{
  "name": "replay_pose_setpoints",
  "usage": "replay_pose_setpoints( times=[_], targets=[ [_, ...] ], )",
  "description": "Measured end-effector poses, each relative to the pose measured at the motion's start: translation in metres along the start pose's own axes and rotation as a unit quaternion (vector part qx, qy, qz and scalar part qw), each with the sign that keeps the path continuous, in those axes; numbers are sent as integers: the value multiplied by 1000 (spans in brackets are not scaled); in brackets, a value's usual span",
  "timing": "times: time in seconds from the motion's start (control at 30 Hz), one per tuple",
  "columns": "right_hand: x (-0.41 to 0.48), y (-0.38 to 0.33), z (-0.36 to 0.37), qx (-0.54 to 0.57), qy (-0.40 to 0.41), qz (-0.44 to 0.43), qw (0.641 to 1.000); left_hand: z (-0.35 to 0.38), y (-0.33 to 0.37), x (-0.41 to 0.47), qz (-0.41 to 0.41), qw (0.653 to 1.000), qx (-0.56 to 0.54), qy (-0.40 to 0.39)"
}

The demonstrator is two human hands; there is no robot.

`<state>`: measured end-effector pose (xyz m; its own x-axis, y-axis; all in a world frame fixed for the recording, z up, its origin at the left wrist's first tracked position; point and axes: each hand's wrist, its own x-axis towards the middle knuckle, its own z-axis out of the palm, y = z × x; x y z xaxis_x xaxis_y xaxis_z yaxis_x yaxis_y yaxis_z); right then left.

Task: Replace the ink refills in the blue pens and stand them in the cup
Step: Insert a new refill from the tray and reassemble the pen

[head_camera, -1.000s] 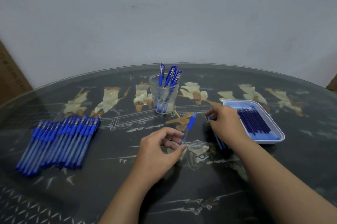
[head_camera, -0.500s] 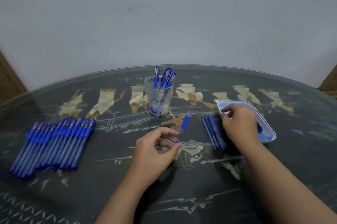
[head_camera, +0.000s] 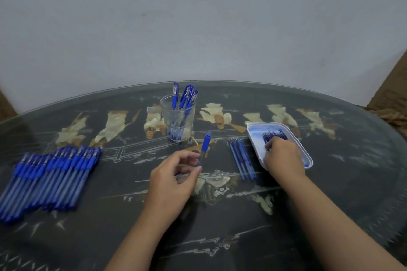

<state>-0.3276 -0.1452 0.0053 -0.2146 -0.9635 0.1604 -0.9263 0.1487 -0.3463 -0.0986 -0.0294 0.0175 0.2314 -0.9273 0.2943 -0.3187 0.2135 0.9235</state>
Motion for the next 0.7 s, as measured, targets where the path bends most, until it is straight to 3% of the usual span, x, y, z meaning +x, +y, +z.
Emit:
replay_pose_setpoints(
  times=[0.17,0.27,0.33,0.4,0.5,0.6,0.7],
  targets=[
    [-3,-8,-4,16,8,8,1000,1,-2,-2,-1,1000,-22,10],
    [-13,-16,-14,123,64,15,990,2,-5,-4,0,1000,-31,-1],
    [-23,-24,-26,250,69,18,966,3,-8,-4,3,999,-31,-14],
    [-39,-33,-39,433,17,33,901,5,-9,-4,11,999,-24,-26],
    [-63,-45,-55,683,-70,60,725,6,-10,-5,22,999,-12,-38],
    [-73,-50,-60,810,-125,67,570,5,-10,-6,28,998,-7,-48],
    [-75,-55,-62,851,-160,62,496,5,-9,-6,36,998,3,-56]
  ],
)
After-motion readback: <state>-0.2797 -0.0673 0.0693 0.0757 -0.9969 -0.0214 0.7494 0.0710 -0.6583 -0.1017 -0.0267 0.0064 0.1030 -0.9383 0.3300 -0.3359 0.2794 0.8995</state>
